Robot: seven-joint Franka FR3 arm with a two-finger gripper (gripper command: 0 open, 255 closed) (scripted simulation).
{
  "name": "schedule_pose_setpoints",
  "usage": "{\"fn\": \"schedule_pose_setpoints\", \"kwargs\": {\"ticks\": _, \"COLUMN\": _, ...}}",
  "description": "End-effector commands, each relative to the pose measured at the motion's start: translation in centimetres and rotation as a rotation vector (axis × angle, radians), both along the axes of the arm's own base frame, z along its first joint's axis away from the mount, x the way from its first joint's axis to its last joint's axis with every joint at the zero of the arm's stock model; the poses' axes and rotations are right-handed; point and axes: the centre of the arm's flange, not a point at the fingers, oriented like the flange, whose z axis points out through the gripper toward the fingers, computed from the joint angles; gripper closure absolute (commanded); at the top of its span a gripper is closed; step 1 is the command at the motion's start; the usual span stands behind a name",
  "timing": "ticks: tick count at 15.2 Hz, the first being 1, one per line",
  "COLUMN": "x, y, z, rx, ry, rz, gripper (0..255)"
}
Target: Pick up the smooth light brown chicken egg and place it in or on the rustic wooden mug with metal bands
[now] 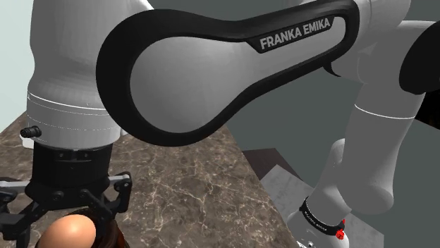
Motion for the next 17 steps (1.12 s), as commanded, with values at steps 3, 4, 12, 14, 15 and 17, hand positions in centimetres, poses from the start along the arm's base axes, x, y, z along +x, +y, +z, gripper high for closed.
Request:
{"fn": "schedule_pose_setpoints", "kwargs": {"ticks": 3, "x": 0.0, "y": 0.0, "z": 0.0, "rx": 0.0, "ry": 0.0, "rz": 0.0, "gripper": 0}}
{"fn": "schedule_pose_setpoints", "kwargs": {"ticks": 4, "x": 0.0, "y": 0.0, "z": 0.0, "rx": 0.0, "ry": 0.0, "rz": 0.0, "gripper": 0}}
{"fn": "schedule_pose_setpoints", "kwargs": {"ticks": 12, "x": 0.5, "y": -1.5, "z": 4.7, "rx": 0.0, "ry": 0.0, "rz": 0.0, "gripper": 0}}
{"fn": "schedule_pose_setpoints", "kwargs": {"ticks": 14, "x": 0.5, "y": -1.5, "z": 4.7, "rx": 0.0, "ry": 0.0, "rz": 0.0, "gripper": 0}}
{"fn": "schedule_pose_setpoints", "kwargs": {"ticks": 15, "x": 0.5, "y": -1.5, "z": 4.7, "rx": 0.0, "ry": 0.0, "rz": 0.0, "gripper": 0}}
{"fn": "schedule_pose_setpoints", "kwargs": {"ticks": 17, "x": 0.5, "y": -1.5, "z": 4.7, "rx": 0.0, "ry": 0.0, "rz": 0.0, "gripper": 0}}
